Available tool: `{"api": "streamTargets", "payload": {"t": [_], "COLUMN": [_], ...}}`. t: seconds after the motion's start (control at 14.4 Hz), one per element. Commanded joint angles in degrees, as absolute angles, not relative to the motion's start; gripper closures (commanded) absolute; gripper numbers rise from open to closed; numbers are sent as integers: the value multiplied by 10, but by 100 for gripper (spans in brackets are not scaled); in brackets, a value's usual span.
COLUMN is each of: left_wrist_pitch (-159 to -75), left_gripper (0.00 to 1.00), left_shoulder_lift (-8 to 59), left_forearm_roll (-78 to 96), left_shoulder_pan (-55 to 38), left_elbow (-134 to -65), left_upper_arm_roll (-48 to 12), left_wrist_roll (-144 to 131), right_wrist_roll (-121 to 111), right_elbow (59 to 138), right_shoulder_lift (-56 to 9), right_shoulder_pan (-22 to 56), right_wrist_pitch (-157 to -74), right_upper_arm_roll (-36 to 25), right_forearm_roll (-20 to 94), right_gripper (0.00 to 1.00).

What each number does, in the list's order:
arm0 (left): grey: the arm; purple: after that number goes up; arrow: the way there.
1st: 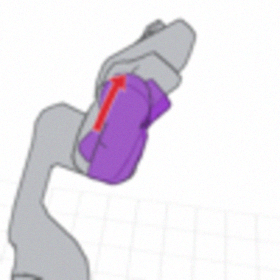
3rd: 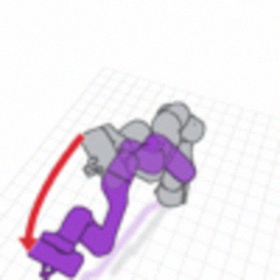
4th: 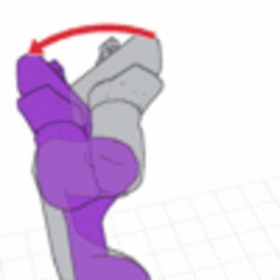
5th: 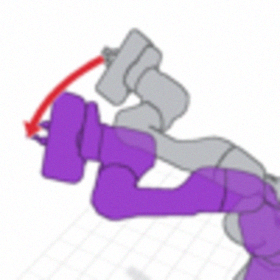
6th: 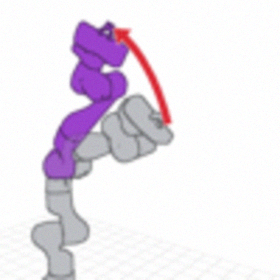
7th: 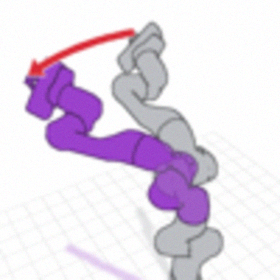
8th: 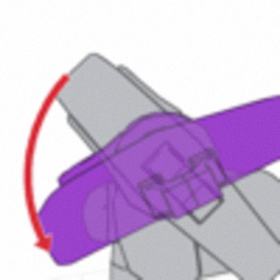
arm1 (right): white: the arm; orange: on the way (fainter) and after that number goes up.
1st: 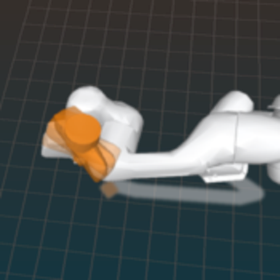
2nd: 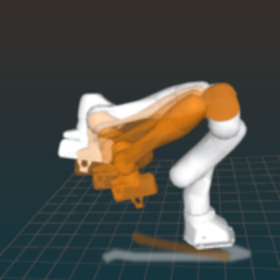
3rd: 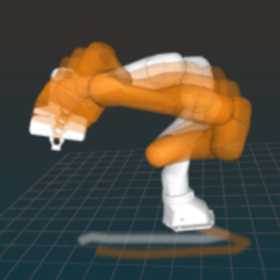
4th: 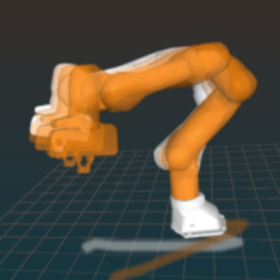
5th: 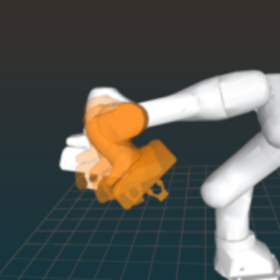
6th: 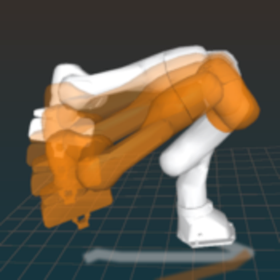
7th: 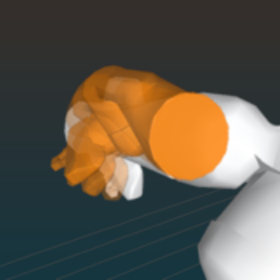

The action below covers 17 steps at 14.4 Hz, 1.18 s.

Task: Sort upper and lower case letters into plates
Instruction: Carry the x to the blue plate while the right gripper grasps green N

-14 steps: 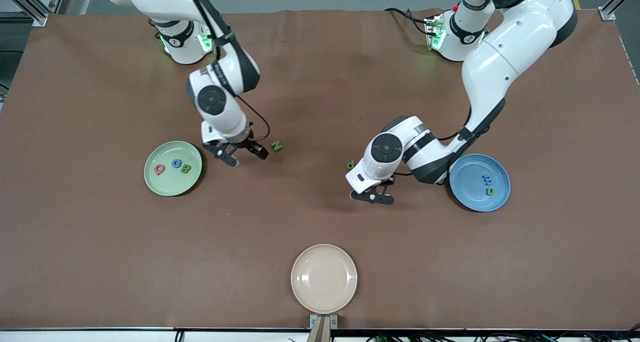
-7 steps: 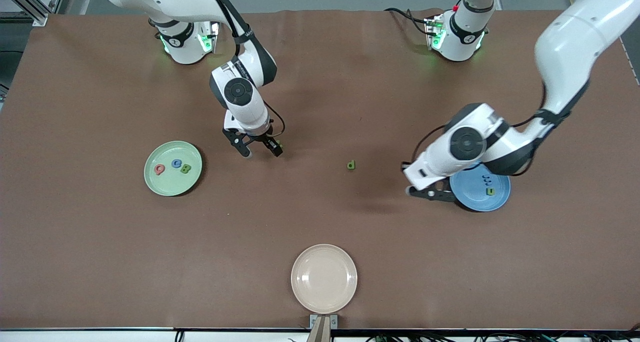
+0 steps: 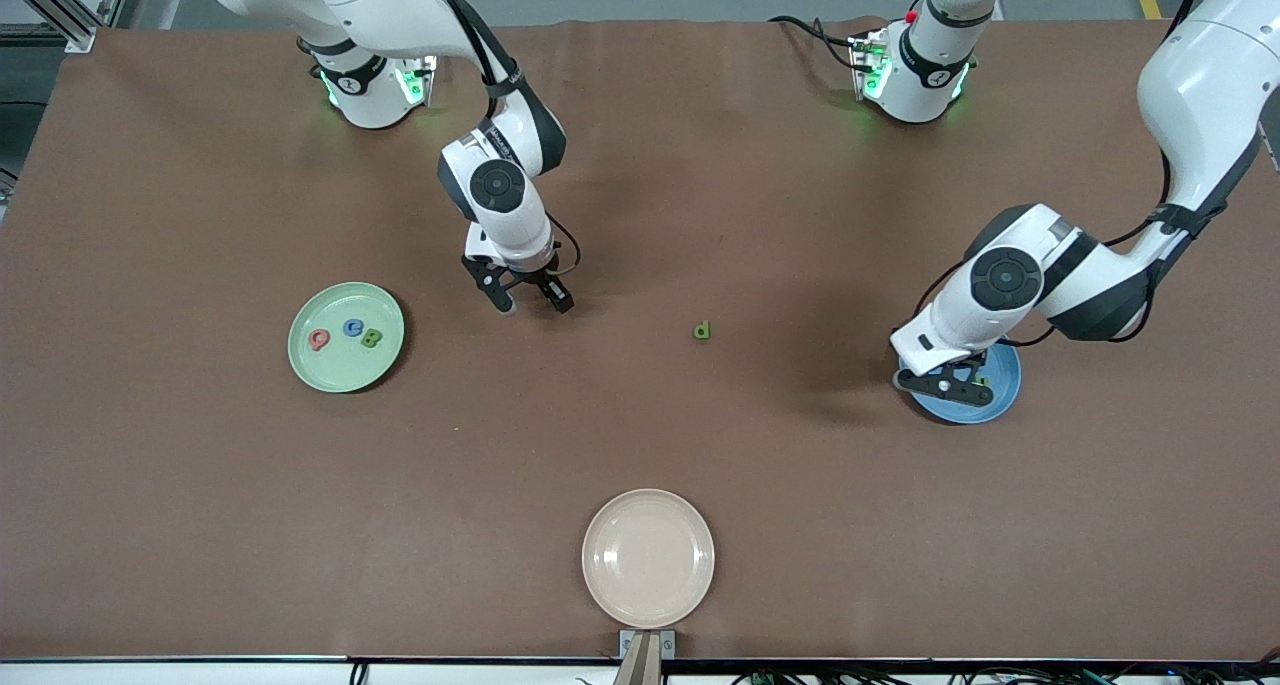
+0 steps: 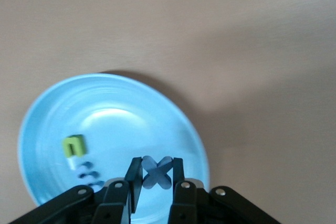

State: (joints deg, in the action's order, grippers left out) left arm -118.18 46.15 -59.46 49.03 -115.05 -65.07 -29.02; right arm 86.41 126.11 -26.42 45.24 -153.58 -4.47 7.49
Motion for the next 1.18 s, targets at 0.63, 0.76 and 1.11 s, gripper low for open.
{"api": "streamTargets", "payload": {"t": [0.63, 0.76, 1.11], "left_wrist_pitch": [-1240, -1240, -1235], "left_gripper": [86, 83, 10], "left_shoulder_lift": [467, 467, 460], "left_forearm_roll": [-628, -628, -626], "left_shoulder_pan": [558, 558, 558], "left_elbow": [-1212, -1213, -1210], "left_upper_arm_roll": [-632, -632, -638], "left_wrist_roll": [-243, -243, -251], "right_wrist_roll": [817, 757, 547], "right_elbow": [1250, 1250, 1237], "right_shoulder_lift": [-264, -244, -179], "right_shoulder_pan": [437, 410, 309], "right_wrist_pitch": [-1507, -1486, -1363], "right_upper_arm_roll": [-54, -54, -68], "right_forearm_roll": [49, 49, 48], "right_gripper": [100, 100, 100]}}
